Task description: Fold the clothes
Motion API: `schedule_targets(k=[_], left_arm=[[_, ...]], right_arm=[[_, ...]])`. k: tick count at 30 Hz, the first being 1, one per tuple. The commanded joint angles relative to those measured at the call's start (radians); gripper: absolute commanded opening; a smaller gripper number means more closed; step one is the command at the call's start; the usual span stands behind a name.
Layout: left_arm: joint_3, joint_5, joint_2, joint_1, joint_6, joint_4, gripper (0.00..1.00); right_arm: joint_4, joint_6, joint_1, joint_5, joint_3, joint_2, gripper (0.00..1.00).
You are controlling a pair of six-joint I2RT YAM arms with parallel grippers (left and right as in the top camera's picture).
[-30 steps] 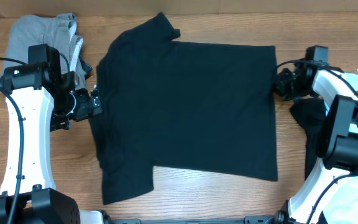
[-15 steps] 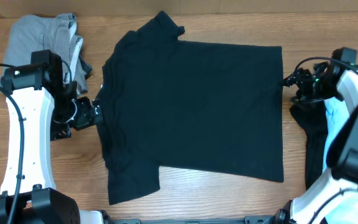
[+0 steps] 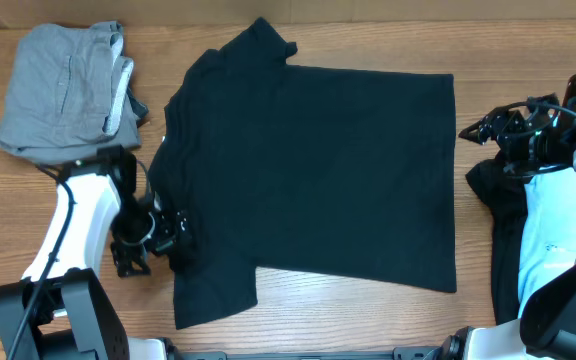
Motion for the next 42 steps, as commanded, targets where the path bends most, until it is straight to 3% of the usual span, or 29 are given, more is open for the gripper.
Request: schedule_targets(k=[1,9,11,13,19,24,29,34,42], left_arm=[[-0.121,0.023,-0.014,-0.006,-0.114,0.077,1.00],[-0.311,0.023,-0.014,-0.007,-0.201,0.204,0.99],[-0.335,0.021,-0.014,-0.007,-0.201,0.220,0.95],[-0.346,0.021,-0.014,-0.007,-0.201,0.232,0.84],[-0.347,0.030,-0.014,-0.006,-0.200,0.244,0.36],[-0.324,0.132,-0.014,-0.006,-0.170,0.240,0.23],[-0.259,0.235,-0.014,-0.006,-0.131,0.209,0.13],[-0.172,0.240,-0.016,-0.006,-0.110,0.155,0.08],[-0.071,0.241,-0.016,-0.007,-0.102,0.116,0.07]], right_arm=[[-0.016,-0.051,0.004,-0.008,0.006,-0.016,0.78],[-0.006,-0.051,0.004,-0.008,0.006,-0.016,0.78],[-0.003,-0.051,0.004,-0.008,0.006,-0.016,0.78],[-0.002,-0.051,0.004,-0.008,0.006,-0.016,0.79],[-0.002,-0.050,0.004,-0.004,-0.002,-0.015,0.82],[0.019,0.020,0.002,0.048,-0.052,-0.011,0.89],[0.046,0.090,-0.023,0.098,-0.130,-0.010,0.90],[0.023,0.089,-0.096,0.104,-0.216,-0.010,0.90],[0.036,0.088,-0.209,0.136,-0.427,-0.010,0.76]])
